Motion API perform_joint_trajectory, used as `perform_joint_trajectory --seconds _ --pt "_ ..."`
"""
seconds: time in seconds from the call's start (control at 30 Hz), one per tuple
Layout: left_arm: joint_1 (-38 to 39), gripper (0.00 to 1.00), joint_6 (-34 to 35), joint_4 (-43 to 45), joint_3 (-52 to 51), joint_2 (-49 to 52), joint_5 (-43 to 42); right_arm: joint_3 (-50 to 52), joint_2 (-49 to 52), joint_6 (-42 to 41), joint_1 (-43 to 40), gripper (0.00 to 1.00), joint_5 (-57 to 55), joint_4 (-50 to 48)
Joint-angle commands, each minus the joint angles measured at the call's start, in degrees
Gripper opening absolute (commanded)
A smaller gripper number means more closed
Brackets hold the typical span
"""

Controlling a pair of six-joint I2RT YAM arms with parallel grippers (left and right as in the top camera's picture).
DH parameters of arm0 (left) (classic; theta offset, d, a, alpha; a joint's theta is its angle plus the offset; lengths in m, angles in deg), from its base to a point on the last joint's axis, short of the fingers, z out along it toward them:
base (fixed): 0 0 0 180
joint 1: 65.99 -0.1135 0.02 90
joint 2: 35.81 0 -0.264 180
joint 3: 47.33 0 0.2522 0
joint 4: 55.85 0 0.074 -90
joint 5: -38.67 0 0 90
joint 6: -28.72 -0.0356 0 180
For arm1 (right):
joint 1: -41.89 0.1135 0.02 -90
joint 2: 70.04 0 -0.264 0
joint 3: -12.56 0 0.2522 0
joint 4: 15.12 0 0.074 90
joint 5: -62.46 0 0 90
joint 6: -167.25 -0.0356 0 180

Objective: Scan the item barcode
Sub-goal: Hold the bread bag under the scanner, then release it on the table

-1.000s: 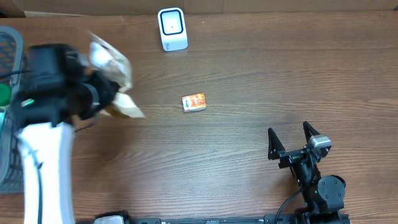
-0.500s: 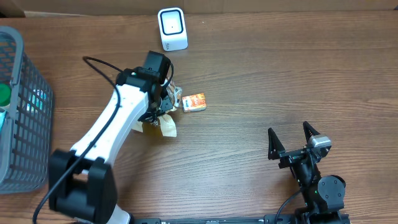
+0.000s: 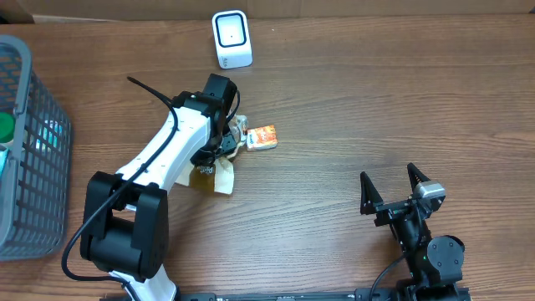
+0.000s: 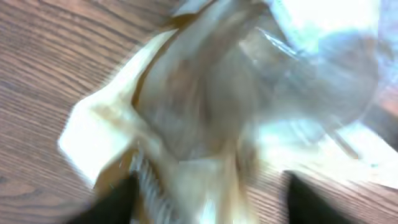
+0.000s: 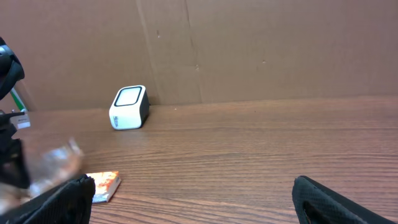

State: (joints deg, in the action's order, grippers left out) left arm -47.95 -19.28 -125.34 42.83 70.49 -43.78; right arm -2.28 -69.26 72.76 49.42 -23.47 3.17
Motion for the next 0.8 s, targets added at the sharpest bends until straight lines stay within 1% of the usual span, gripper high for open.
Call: perform_joint_trajectory --seconds 0.0,0.17,0.3,0.5,0.63,0.77 --pt "0.2 1.00 0.3 0.3 0.3 0.6 0.4 0.7 -0.6 -0.2 -0.2 1.00 -0.1 -0.3" --pt "-0.5 1.00 -0.7 -2.6 3.7 0.2 0.5 0.7 -0.6 -0.2 -0.2 1.00 -0.1 -0.3" --pt "-0.6 0.96 -3.8 -7.3 11.1 -0.8 0.8 0.7 -0.6 -0.1 -0.2 1.00 -0.1 -0.3" --pt "-1.5 0.89 -10.2 -18.2 28.8 -1.4 1.9 0.7 -0.6 -0.2 -0.2 1.00 -0.1 -0.3" --pt "-4.0 0.87 -16.4 -25.1 42.1 -1.4 2.0 0.7 -0.6 -0.2 -0.2 1.00 -0.1 -0.3" --pt "-8.1 0.80 -16.8 -33.0 56.5 -1.5 2.0 0.7 -0.6 -0.2 -0.2 1.00 -0.1 -0.3"
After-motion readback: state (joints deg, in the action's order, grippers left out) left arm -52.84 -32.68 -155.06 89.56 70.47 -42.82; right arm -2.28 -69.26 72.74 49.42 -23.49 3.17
